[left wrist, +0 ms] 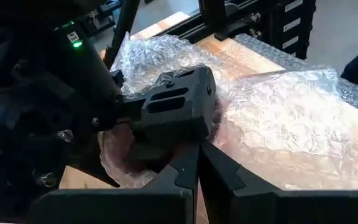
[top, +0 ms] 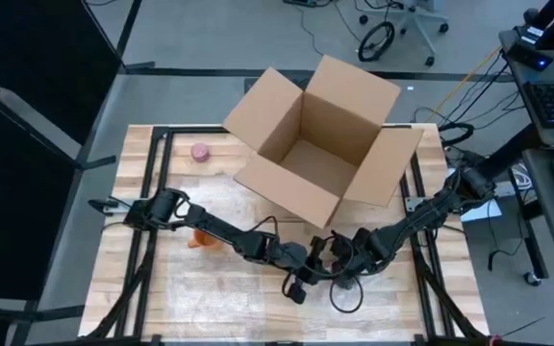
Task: Wrap mug
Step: Wrap the pink mug in the bubble wrap
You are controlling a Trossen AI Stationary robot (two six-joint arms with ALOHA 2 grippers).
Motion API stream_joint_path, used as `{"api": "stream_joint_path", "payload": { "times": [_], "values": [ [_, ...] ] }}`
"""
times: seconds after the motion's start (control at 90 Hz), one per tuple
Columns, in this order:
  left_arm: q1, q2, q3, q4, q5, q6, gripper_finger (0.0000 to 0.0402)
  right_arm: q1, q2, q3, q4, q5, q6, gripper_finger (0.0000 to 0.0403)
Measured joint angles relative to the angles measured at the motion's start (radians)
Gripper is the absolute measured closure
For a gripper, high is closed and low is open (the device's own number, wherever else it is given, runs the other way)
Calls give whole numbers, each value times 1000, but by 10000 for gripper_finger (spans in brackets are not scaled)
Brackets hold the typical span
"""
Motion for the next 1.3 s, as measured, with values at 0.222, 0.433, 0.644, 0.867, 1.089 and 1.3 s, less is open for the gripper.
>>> {"api": "stream_joint_path", "payload": {
  "times": [0.222,0.433,0.644,0.867,1.089,1.3],
  "values": [
    [2,-12,4,-58,-6,0,402,-5,-18,-4,3,3,9,144],
    [-18,-91,1,-135,-84,-39,402,-4,-26,-8,2,7,11,144],
    [-73,-191,3,-336,-165,-80,402,-4,-26,-8,3,9,-3,144],
    [-126,-134,-14,-362,-137,-166,402,-4,-26,-9,12,8,-6,144],
    [-132,-30,-16,-128,-133,-193,402,-4,-26,-9,24,8,-6,144],
    [-113,-23,35,-86,-203,-164,402,-4,-26,-10,29,5,9,144]
  ]
}}
